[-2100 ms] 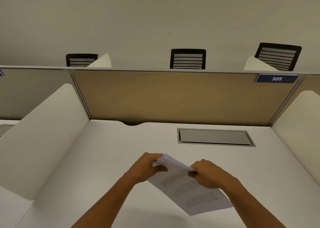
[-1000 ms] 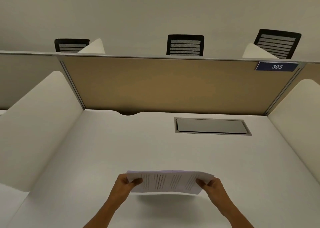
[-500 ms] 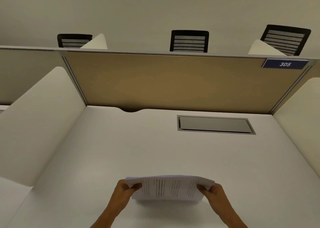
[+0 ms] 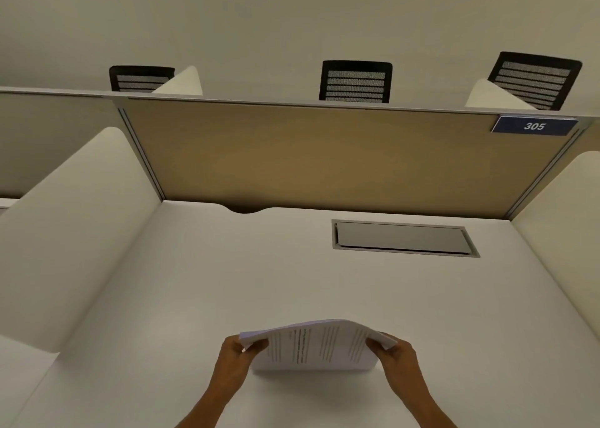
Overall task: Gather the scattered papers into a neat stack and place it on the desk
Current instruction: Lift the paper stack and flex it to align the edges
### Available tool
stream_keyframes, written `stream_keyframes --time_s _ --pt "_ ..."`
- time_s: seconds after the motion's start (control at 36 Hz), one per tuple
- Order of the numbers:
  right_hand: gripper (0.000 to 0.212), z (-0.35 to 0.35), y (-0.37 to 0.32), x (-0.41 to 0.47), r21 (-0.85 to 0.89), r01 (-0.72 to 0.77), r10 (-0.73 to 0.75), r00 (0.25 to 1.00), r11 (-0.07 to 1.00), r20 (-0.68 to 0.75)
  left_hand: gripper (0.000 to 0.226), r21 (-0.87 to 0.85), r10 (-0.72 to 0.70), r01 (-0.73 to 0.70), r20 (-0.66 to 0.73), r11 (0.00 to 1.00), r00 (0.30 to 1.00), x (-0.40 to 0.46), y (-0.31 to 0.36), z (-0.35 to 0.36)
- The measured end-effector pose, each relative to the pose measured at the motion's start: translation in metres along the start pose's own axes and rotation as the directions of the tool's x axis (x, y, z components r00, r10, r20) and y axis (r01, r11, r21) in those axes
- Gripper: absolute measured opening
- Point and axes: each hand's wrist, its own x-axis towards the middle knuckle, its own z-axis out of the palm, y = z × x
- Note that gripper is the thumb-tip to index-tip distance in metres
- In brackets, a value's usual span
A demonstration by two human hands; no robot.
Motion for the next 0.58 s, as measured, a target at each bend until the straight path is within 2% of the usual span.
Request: stream_keyframes --time_s 0.19,0.36,0.58 --pt "0.025 0.007 -0.012 -0.008 0.014 0.049 -0.047 0.992 0.999 -0.114 0.033 -0.055 0.042 -0.046 -0.066 0.997 0.997 -0.004 0.008 0.012" --pt "0.028 0.021 -0.011 -0.013 0.068 0.09 -0.078 0.984 0.994 -0.157 0.021 -0.081 0.06 -0.076 -0.183 0.994 0.981 -0.005 0.01 0.03" --pt "0.03 0.023 0.0 -0.016 0.068 0.025 -0.017 0.993 0.997 -0.116 0.021 -0.022 0.015 -0.018 -0.14 1.0 0.99 -0.002 -0.006 0.032"
